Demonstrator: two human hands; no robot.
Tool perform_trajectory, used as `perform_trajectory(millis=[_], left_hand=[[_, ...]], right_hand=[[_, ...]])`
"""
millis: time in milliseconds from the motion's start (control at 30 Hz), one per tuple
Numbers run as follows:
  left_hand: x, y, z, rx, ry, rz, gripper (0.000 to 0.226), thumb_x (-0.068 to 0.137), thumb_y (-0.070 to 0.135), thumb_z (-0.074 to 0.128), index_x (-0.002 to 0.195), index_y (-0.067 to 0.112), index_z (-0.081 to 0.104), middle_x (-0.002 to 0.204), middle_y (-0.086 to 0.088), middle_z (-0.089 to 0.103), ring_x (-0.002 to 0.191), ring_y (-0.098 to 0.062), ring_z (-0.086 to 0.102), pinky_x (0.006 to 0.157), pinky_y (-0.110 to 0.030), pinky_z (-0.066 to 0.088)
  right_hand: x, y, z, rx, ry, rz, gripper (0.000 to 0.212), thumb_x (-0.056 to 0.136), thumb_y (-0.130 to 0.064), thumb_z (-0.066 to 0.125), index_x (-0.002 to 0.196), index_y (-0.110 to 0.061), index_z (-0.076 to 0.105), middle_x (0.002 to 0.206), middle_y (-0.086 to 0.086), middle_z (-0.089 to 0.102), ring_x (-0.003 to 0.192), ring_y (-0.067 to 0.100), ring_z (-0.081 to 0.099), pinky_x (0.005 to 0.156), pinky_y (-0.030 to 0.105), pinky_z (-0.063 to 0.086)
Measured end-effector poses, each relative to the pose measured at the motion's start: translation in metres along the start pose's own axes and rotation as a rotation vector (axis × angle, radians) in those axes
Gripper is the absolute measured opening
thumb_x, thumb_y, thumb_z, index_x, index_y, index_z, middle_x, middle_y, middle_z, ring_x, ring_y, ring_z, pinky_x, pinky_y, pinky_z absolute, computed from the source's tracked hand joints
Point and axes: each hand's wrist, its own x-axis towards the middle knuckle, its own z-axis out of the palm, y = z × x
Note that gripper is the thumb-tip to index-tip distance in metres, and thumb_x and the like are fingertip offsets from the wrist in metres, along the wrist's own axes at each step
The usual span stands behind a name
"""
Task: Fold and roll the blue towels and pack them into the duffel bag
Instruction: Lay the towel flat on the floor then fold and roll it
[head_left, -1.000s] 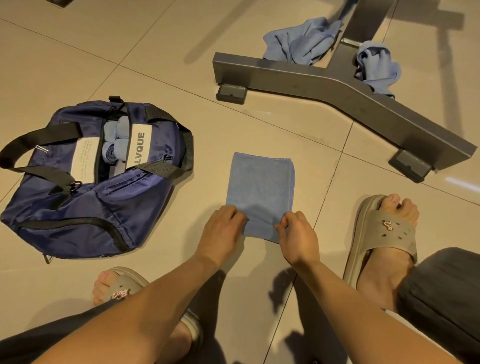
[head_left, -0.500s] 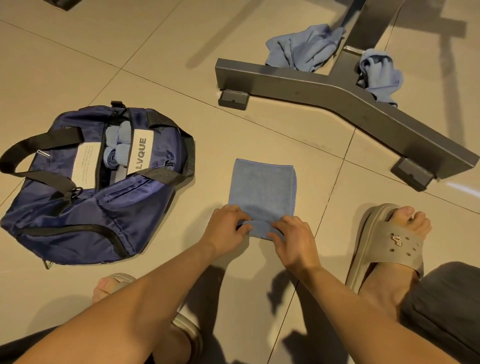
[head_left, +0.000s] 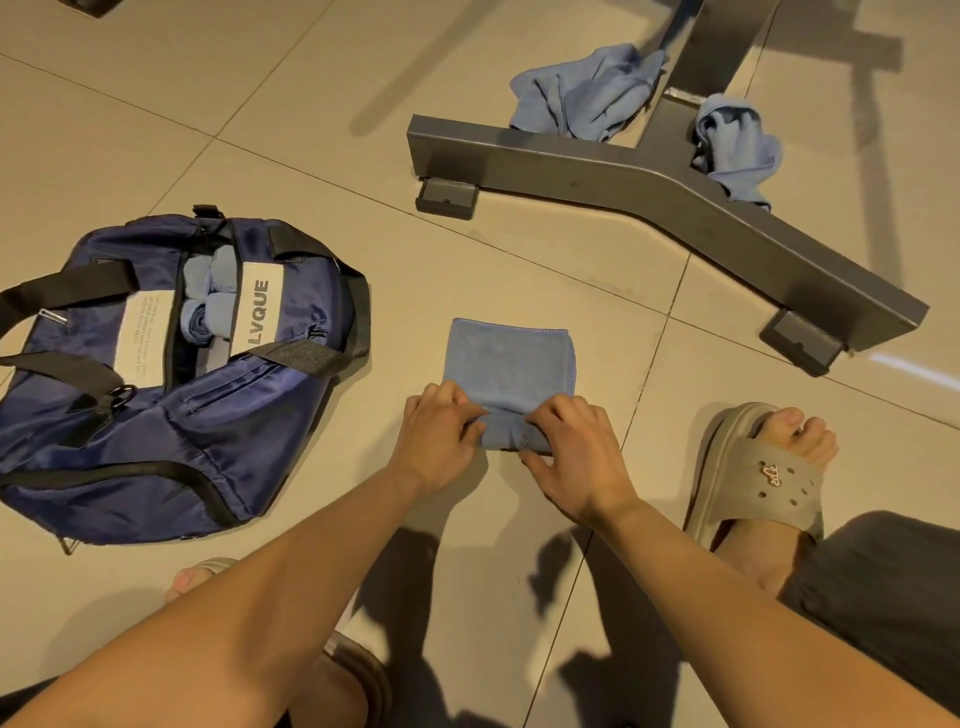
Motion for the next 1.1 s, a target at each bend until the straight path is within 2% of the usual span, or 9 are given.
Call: perform_trajectory(millis=[133, 267, 367, 467, 533, 667, 767, 967, 1100], left_hand=[[-0.002, 0.006, -0.006, 0.091, 0.098, 0.031, 0.016, 0.096, 0.030, 0.059, 0.107, 0.025, 0.068, 0.100, 0.004, 0.052, 0.098, -0.021, 0.048, 0.086, -0.035, 0.036], [-0.012, 0.002, -0.004, 0.155, 0.163, 0.151, 0.015, 0.094, 0.030, 0.056, 0.108, 0.026, 0.061, 0.104, 0.007, 0.053, 0.102, -0.019, 0.048, 0.090, -0.033, 0.037], [0.000, 0.000, -0.005, 0.165, 0.141, 0.141, 0.014, 0.096, 0.029, 0.056, 0.106, 0.028, 0.065, 0.101, 0.009, 0.057, 0.101, -0.018, 0.051, 0.091, -0.033, 0.035], [0.022, 0.003, -0.007, 0.114, 0.113, 0.062, 0.019, 0.098, 0.025, 0.053, 0.101, 0.027, 0.072, 0.095, 0.008, 0.060, 0.097, -0.020, 0.053, 0.088, -0.034, 0.034], [0.034, 0.004, -0.008, 0.085, 0.080, 0.013, 0.025, 0.101, 0.026, 0.049, 0.101, 0.026, 0.074, 0.094, 0.007, 0.062, 0.097, -0.021, 0.054, 0.087, -0.034, 0.033], [0.030, 0.007, -0.015, 0.106, 0.161, 0.055, 0.020, 0.100, 0.030, 0.046, 0.107, 0.025, 0.064, 0.098, 0.006, 0.059, 0.096, -0.019, 0.052, 0.086, -0.034, 0.037], [0.020, 0.001, -0.013, 0.149, 0.165, 0.154, 0.029, 0.097, 0.037, 0.042, 0.117, 0.026, 0.061, 0.113, 0.005, 0.057, 0.107, -0.019, 0.050, 0.095, -0.036, 0.039], [0.051, -0.002, -0.013, 0.132, 0.125, 0.008, 0.040, 0.095, 0.035, 0.033, 0.115, 0.028, 0.068, 0.116, 0.001, 0.055, 0.114, -0.022, 0.049, 0.101, -0.038, 0.034], [0.058, 0.003, -0.016, 0.157, 0.169, 0.010, 0.041, 0.099, 0.036, 0.029, 0.119, 0.026, 0.063, 0.111, 0.005, 0.059, 0.108, -0.020, 0.052, 0.100, -0.036, 0.033]], right_hand=[[0.012, 0.004, 0.002, -0.052, -0.066, 0.047, 0.011, 0.095, -0.022, 0.058, 0.088, -0.023, 0.066, 0.089, -0.005, 0.052, 0.088, 0.023, 0.052, 0.077, 0.033, 0.035], [0.035, -0.001, -0.009, -0.026, -0.197, 0.157, 0.021, 0.092, -0.015, 0.050, 0.071, -0.019, 0.049, 0.085, 0.001, 0.048, 0.091, 0.032, 0.052, 0.071, 0.037, 0.030], [0.041, -0.004, -0.013, -0.124, -0.153, 0.167, 0.012, 0.090, -0.019, 0.052, 0.082, -0.014, 0.061, 0.095, 0.005, 0.054, 0.094, 0.032, 0.052, 0.076, 0.040, 0.038], [0.035, -0.004, -0.010, -0.116, -0.008, 0.029, 0.010, 0.086, -0.025, 0.061, 0.095, -0.020, 0.061, 0.097, 0.000, 0.054, 0.094, 0.025, 0.050, 0.083, 0.038, 0.041], [0.033, 0.000, -0.006, -0.138, -0.007, -0.021, 0.012, 0.087, -0.026, 0.063, 0.099, -0.023, 0.062, 0.099, -0.003, 0.053, 0.094, 0.023, 0.051, 0.086, 0.036, 0.041], [0.052, 0.005, -0.003, -0.143, -0.036, 0.052, 0.017, 0.092, -0.014, 0.057, 0.099, -0.023, 0.069, 0.101, -0.004, 0.060, 0.097, 0.026, 0.056, 0.083, 0.037, 0.039], [0.073, 0.006, -0.009, -0.128, -0.129, 0.070, 0.022, 0.094, -0.015, 0.053, 0.103, -0.023, 0.072, 0.104, 0.000, 0.061, 0.103, 0.028, 0.055, 0.082, 0.036, 0.035], [0.072, 0.001, -0.013, -0.092, 0.011, -0.001, 0.015, 0.082, -0.026, 0.061, 0.097, -0.022, 0.061, 0.096, -0.004, 0.053, 0.093, 0.022, 0.049, 0.084, 0.035, 0.039], [0.086, 0.011, -0.013, -0.107, -0.019, 0.024, 0.010, 0.092, -0.023, 0.058, 0.095, -0.022, 0.068, 0.097, -0.004, 0.056, 0.096, 0.025, 0.052, 0.083, 0.036, 0.037]])
